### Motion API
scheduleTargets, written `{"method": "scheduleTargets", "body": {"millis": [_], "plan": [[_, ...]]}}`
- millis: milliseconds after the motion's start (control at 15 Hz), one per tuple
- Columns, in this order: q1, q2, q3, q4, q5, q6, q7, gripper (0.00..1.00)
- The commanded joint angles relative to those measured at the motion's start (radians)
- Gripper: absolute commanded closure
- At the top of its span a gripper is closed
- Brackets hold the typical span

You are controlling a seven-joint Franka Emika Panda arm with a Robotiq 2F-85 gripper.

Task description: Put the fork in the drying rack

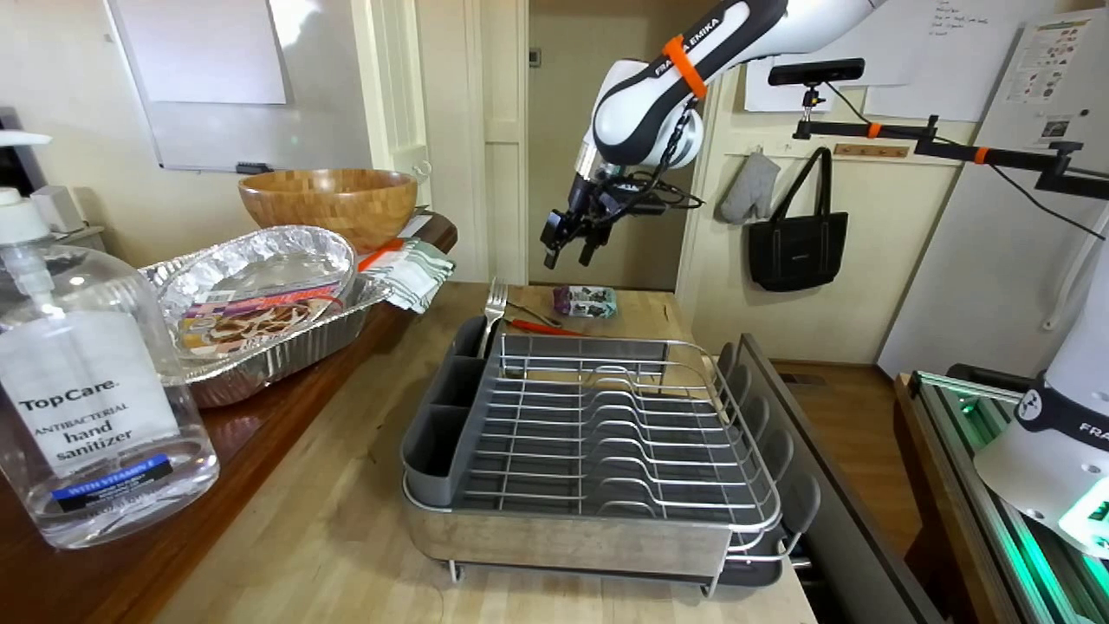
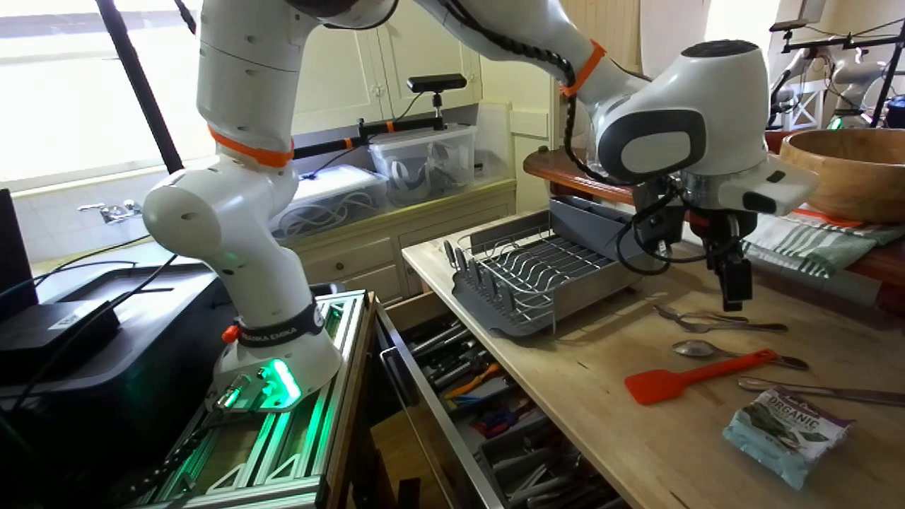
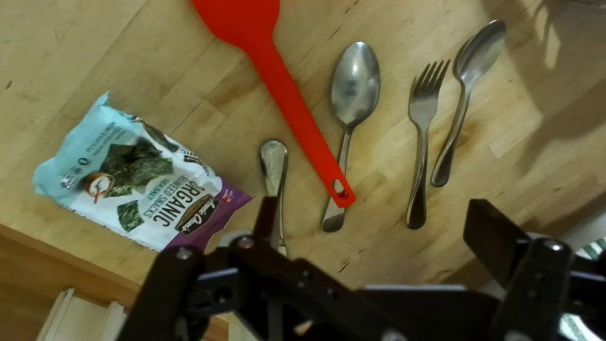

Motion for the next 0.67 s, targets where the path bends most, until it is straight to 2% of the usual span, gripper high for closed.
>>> {"method": "scheduleTargets", "body": {"millis": [0,600], "plan": [[-0.032,0.082,0.034,0.103,0.05,-0.066,0.0,0.0],[-0.048,0.202,0.092,0.187,0.068,-0.071,-0.042,0.0]]}}
